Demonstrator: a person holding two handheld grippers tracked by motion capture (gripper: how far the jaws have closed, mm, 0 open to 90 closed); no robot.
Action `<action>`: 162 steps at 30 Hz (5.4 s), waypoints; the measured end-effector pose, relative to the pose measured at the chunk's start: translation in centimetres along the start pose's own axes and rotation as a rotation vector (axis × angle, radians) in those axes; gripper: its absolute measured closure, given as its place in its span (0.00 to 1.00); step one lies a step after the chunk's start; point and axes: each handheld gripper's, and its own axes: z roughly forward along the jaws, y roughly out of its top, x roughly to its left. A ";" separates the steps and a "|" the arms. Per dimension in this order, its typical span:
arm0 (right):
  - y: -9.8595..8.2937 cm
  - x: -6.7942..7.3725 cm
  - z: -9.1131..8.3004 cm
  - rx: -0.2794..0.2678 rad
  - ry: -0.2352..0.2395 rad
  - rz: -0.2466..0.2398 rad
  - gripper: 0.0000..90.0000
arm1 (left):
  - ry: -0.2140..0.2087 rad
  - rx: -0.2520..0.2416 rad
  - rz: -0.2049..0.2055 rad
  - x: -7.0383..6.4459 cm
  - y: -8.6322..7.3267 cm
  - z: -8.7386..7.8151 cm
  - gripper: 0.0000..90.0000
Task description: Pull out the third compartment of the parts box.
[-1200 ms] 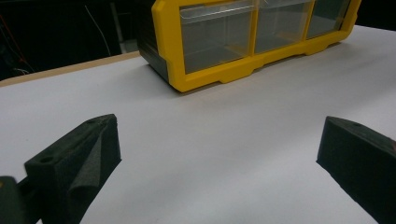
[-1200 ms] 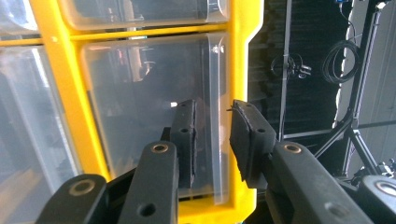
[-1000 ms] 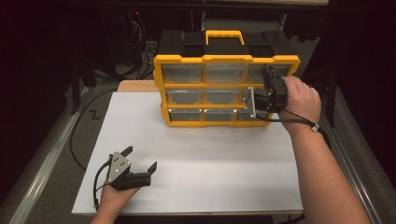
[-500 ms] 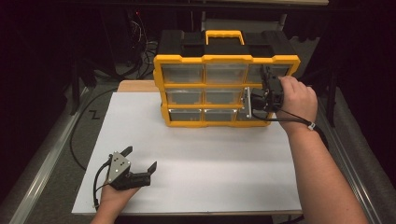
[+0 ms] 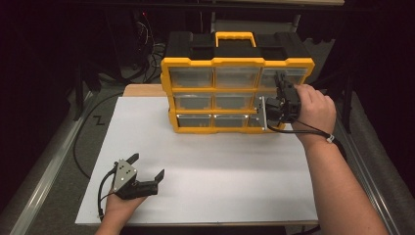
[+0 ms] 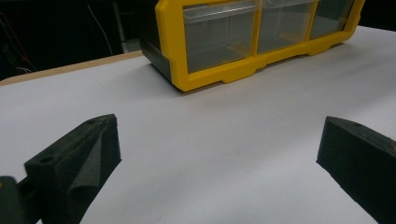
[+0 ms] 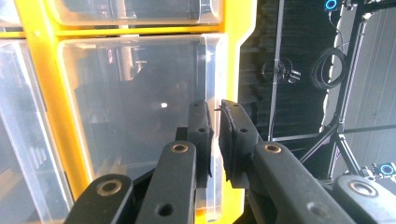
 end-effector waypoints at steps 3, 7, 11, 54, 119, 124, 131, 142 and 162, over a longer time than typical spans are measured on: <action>-0.1 -0.2 -0.6 -0.009 0.001 -0.004 0.94 | 0.001 -0.002 -0.002 0.0 0.0 0.0 0.01; -0.2 -0.5 -0.9 -0.009 0.016 -0.007 0.92 | 0.002 -0.002 -0.002 0.0 0.0 0.0 0.01; -0.4 -0.8 -0.9 -0.004 0.043 0.011 0.79 | 0.002 -0.003 -0.002 0.0 0.0 0.0 0.01; -1.8 -1.6 -4.2 0.010 0.047 -0.019 0.90 | 0.015 -0.015 -0.002 0.0 0.1 -0.4 0.01; -0.6 -0.5 -9.0 -0.067 0.098 0.027 0.63 | 0.016 -0.005 -0.029 0.3 -0.1 -0.4 0.01; 0.1 0.8 -9.7 -0.091 0.147 0.019 0.57 | 0.008 -0.007 -0.023 0.2 -0.1 -0.4 0.01; 0.9 3.7 -10.3 -0.111 0.200 0.026 0.53 | 0.010 -0.005 -0.020 0.2 -0.1 -0.4 0.01; 1.6 9.6 -10.9 -0.113 0.303 0.040 0.51 | 0.008 -0.007 -0.016 0.2 -0.1 -0.4 0.01; -0.6 14.5 -12.3 -0.077 0.429 0.029 0.37 | 0.012 -0.010 -0.013 0.2 -0.1 -0.3 0.01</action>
